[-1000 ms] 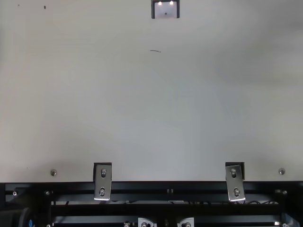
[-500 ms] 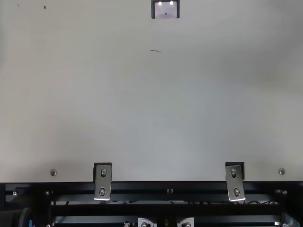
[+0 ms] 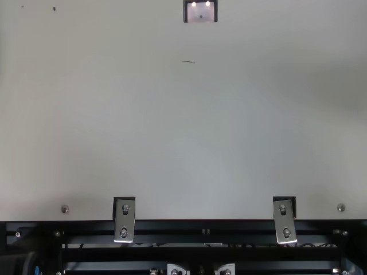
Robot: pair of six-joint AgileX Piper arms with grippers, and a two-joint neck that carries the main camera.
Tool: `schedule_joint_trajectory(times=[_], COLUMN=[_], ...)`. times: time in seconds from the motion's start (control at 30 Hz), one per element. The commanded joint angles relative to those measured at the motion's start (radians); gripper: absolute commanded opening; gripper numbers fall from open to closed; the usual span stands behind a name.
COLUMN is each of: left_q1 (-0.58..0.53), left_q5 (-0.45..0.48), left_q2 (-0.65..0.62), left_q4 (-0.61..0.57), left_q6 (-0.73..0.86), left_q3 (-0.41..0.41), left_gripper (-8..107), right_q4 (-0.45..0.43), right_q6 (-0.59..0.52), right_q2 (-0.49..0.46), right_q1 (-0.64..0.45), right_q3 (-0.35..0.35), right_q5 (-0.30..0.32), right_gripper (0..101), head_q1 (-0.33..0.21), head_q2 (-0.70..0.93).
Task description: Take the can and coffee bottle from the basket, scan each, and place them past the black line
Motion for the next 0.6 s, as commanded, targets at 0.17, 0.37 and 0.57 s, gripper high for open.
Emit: schedule_joint_trajectory(times=[0.17,0.37,0.57], left_q1=[0.0,0.0,0.0], left_q5=[0.0,0.0,0.0], left_q2=[0.0,0.0,0.0], left_q4=[0.0,0.0,0.0], left_q6=[0.0,0.0,0.0], left_q3=[0.0,0.0,0.0], left_gripper=[90,90,90], right_q4=[0.014,0.008,0.014], right_q6=[-0.05,-0.063,-0.079], right_q2=[0.022,0.039,0.043], right_q1=[-0.026,-0.045,-0.055], right_q3=[0.016,0.022,0.027], right_q5=[-0.023,-0.045,-0.054], right_gripper=[0,0,101], head_q1=[-0.017,-0.017,-0.017], head_q2=[-0.02,-0.02,-0.02])
